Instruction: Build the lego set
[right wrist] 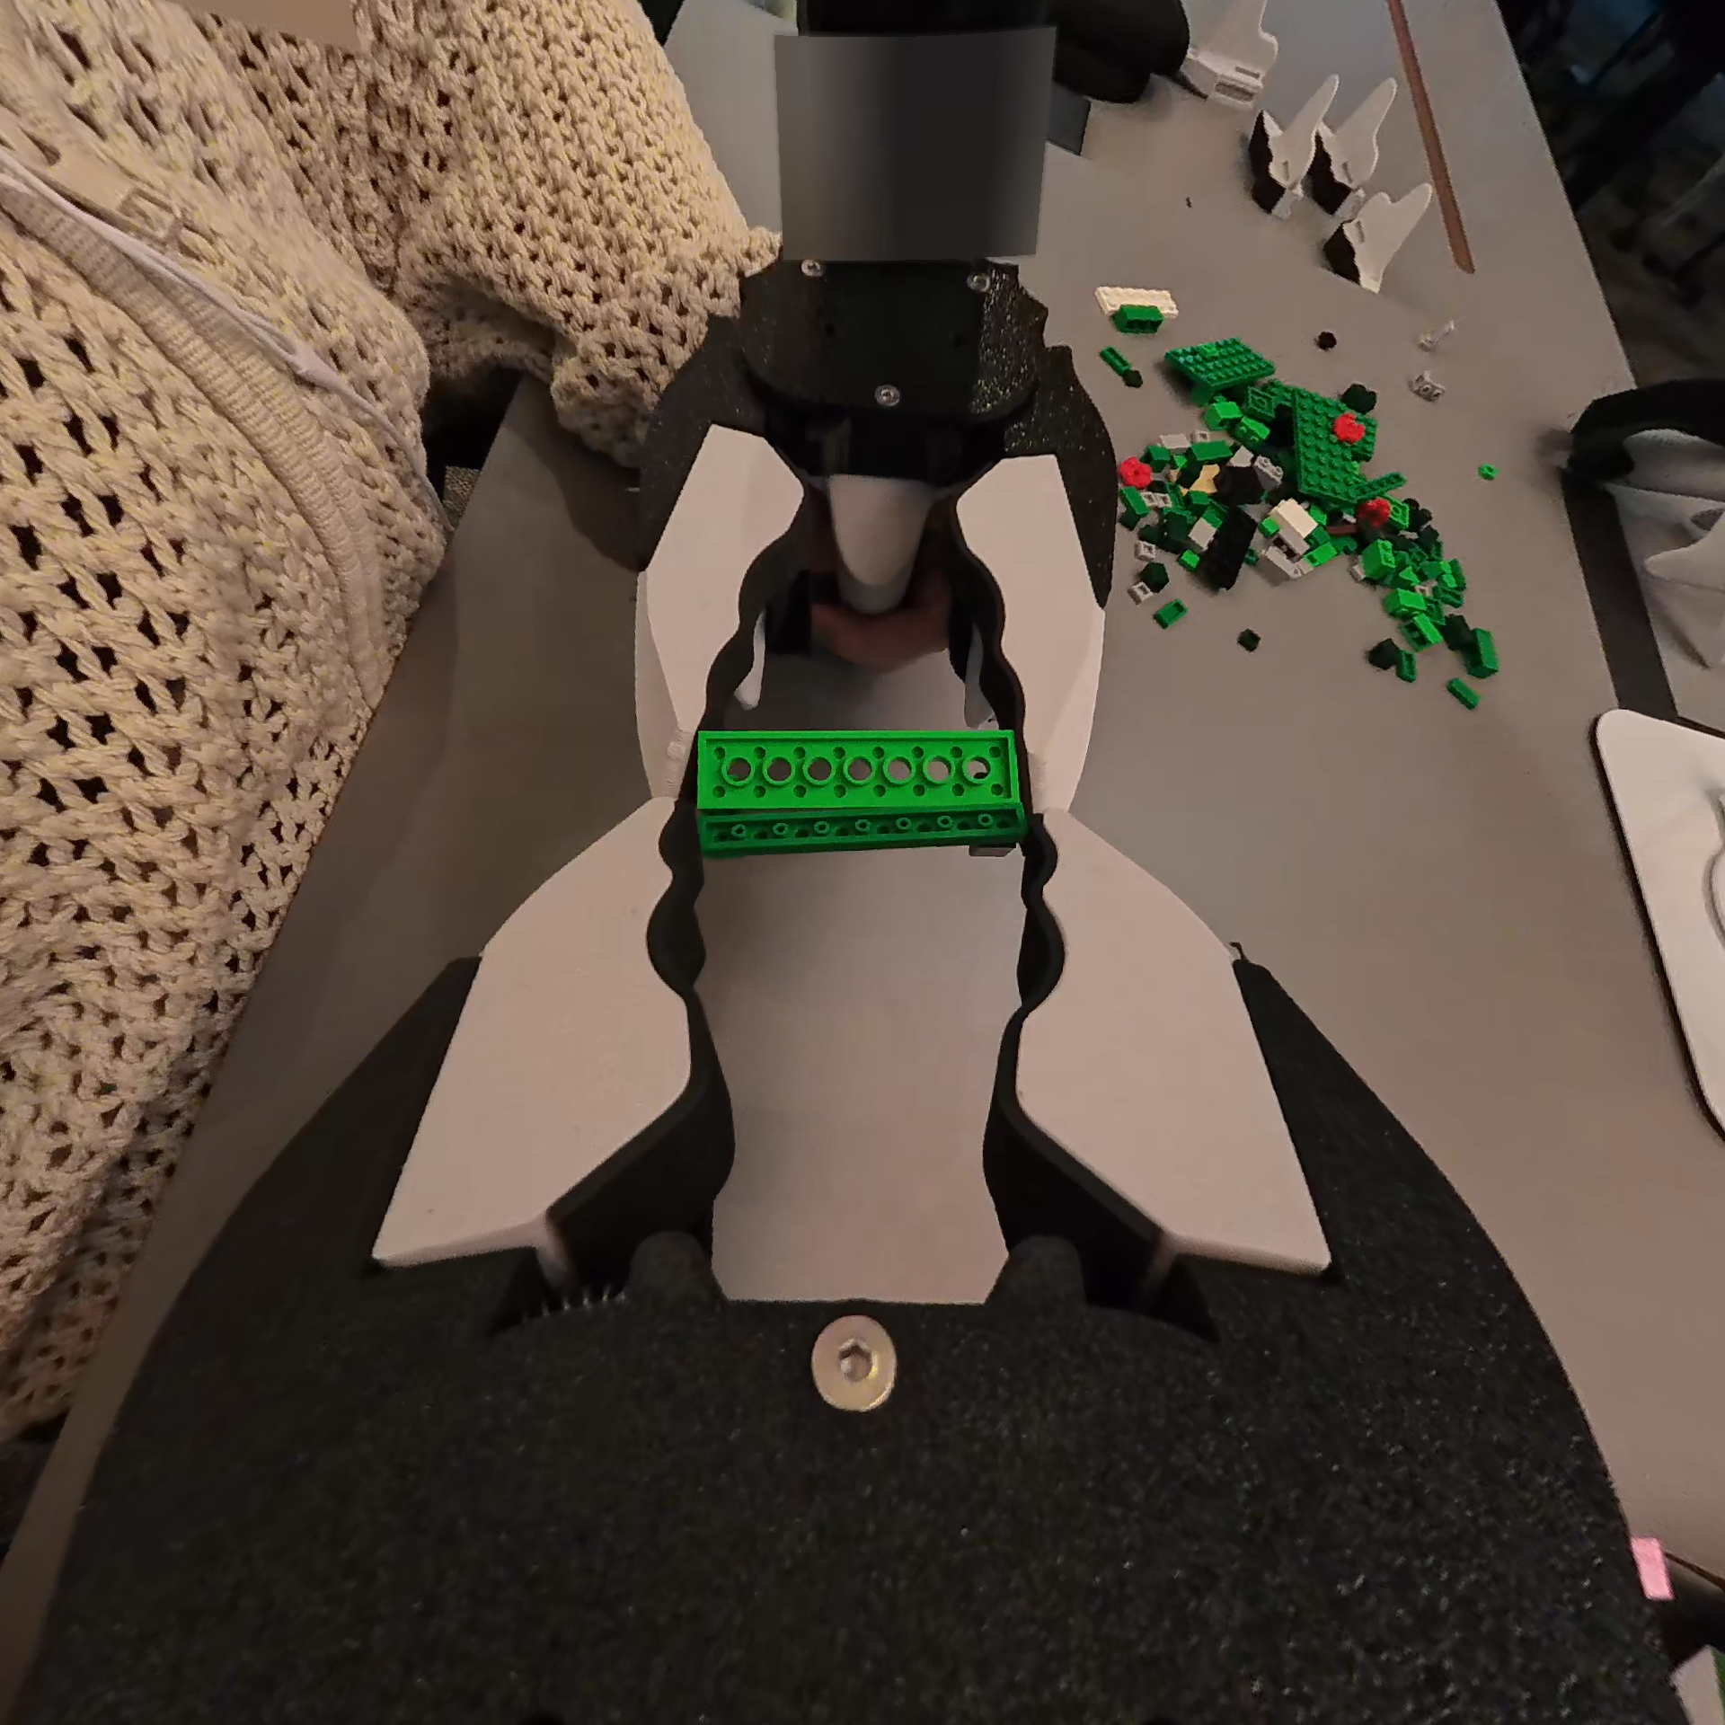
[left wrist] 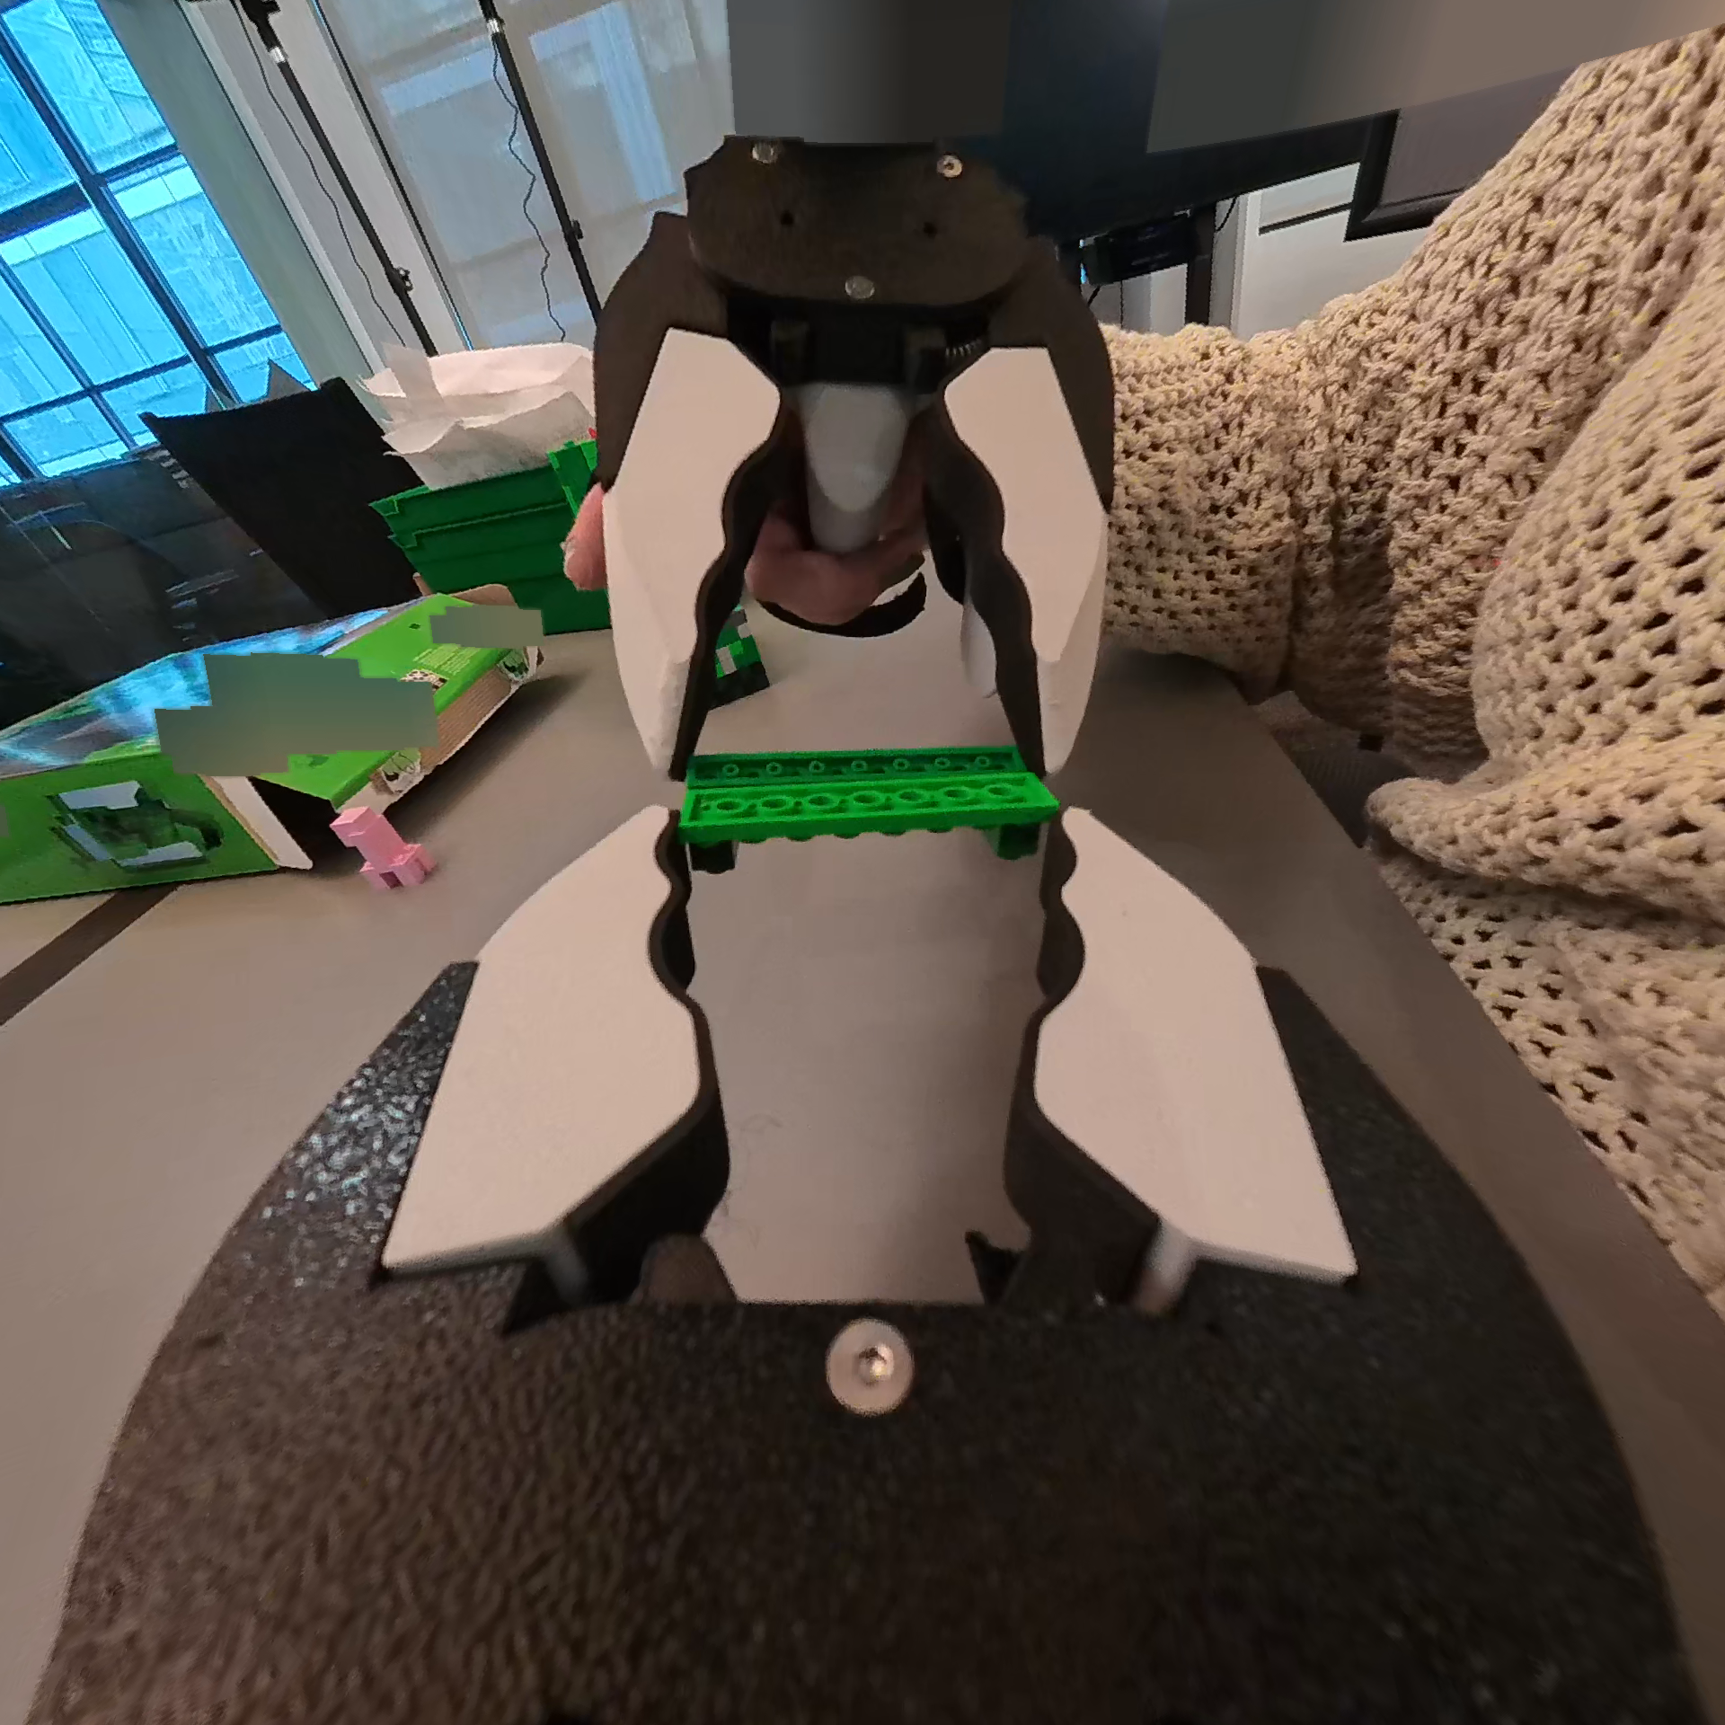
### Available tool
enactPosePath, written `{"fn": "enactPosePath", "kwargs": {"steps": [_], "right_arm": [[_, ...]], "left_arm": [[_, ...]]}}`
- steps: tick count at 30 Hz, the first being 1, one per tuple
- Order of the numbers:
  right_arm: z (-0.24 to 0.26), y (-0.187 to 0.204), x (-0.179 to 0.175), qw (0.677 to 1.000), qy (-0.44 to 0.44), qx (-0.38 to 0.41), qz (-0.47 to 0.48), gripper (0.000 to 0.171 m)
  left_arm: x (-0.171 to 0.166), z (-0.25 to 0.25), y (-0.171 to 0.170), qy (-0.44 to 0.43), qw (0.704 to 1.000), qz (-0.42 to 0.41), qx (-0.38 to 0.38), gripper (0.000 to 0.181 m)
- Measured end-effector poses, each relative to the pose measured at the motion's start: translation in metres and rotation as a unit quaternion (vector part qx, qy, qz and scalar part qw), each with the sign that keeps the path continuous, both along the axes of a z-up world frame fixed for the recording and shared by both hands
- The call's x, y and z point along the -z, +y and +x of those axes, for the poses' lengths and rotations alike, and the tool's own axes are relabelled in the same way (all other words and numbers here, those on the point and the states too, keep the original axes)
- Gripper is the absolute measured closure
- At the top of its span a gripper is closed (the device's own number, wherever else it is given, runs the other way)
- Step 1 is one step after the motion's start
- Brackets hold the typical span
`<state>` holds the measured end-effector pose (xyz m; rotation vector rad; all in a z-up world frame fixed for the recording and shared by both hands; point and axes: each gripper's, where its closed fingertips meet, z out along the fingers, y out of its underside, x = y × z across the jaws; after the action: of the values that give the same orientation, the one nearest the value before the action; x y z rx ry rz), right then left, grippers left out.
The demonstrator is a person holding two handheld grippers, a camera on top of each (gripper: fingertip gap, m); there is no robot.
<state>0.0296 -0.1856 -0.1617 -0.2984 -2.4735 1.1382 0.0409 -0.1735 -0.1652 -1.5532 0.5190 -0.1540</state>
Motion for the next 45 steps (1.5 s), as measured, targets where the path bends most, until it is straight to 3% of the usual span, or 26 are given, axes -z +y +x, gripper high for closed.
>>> {"fn": "enactPosePath", "kwargs": {"steps": [18, 45], "right_arm": [[0.000, -0.013, -0.021, 1.000, 0.022, -0.015, -0.011, 0.102], [-0.008, -0.031, -0.069, 0.995, 0.087, -0.043, -0.005, 0.098]], "left_arm": [[-0.022, 0.004, -0.008, -0.002, 0.997, 0.072, 0.008, 0.109], [-0.060, -0.006, -0.027, -0.089, 0.984, 0.151, 0.027, 0.109]]}}
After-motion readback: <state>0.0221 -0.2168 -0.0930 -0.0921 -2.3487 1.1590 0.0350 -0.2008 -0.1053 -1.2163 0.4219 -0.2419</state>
